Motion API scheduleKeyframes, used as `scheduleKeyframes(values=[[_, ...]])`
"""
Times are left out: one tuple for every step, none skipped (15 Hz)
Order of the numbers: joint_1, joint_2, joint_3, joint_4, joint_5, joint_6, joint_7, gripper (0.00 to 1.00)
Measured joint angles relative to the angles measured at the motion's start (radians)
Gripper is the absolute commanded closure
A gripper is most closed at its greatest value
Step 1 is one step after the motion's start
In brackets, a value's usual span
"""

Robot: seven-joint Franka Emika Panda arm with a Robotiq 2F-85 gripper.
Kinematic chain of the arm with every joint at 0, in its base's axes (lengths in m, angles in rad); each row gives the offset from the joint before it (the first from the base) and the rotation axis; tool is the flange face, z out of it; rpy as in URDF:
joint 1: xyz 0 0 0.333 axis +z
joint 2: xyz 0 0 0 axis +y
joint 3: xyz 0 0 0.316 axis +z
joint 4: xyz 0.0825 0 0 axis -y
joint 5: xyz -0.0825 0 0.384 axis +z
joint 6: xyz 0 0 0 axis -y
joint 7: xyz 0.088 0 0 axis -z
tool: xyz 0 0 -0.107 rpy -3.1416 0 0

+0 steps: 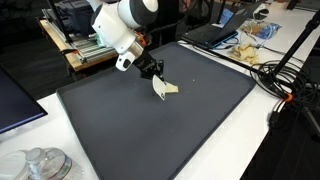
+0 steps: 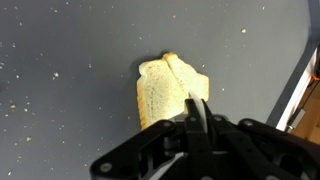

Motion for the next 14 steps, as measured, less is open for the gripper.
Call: scheduleKeyframes(values=[[0.01, 0.013, -0.02, 0.011, 0.025, -0.02, -0.02, 0.99], [0.021, 0.026, -0.04, 0.023, 0.044, -0.04, -0.035, 0.99], [0.032, 0.037, -0.058, 0.033, 0.061, -0.057, -0.047, 0.99], [0.042, 0.047, -0.075, 0.042, 0.073, -0.074, -0.055, 0.99], [0.052, 0.055, -0.091, 0.05, 0.085, -0.086, -0.06, 0.99], [0.061, 0.058, -0.104, 0.056, 0.098, -0.094, -0.065, 0.99], [0.07, 0.059, -0.118, 0.059, 0.103, -0.104, -0.066, 0.99], [0.079, 0.058, -0.131, 0.062, 0.103, -0.117, -0.066, 0.99], [0.085, 0.058, -0.142, 0.063, 0.103, -0.127, -0.066, 0.99], [0.092, 0.057, -0.152, 0.064, 0.103, -0.133, -0.066, 0.99], [0.098, 0.056, -0.16, 0.064, 0.103, -0.137, -0.066, 0.99], [0.105, 0.055, -0.169, 0.064, 0.103, -0.137, -0.066, 0.99], [0.114, 0.052, -0.178, 0.064, 0.102, -0.137, -0.066, 0.99], [0.123, 0.049, -0.186, 0.062, 0.1, -0.137, -0.064, 0.99]])
